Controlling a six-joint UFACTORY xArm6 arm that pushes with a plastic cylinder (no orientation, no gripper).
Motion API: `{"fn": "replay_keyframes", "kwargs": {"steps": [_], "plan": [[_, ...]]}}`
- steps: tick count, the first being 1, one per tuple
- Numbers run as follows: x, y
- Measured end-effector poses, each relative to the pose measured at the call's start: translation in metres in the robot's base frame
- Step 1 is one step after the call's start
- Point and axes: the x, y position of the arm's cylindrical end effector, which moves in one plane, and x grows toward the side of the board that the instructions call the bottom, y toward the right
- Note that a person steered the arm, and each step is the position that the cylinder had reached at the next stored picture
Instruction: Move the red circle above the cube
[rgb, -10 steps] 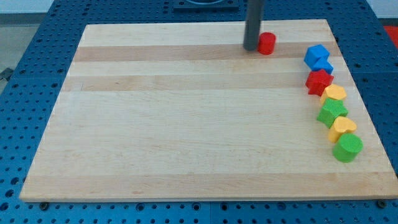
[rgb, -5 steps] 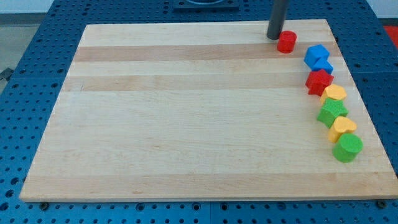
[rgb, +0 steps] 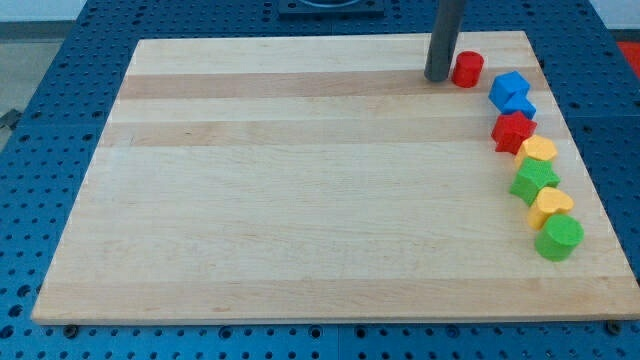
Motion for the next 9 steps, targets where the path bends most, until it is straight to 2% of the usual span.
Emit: {"fn": "replay_keyframes", "kwargs": {"steps": [5, 7, 9], "plan": [[-0.003, 0.042], [-0.036, 0.033], [-0.038, 0.045]]}}
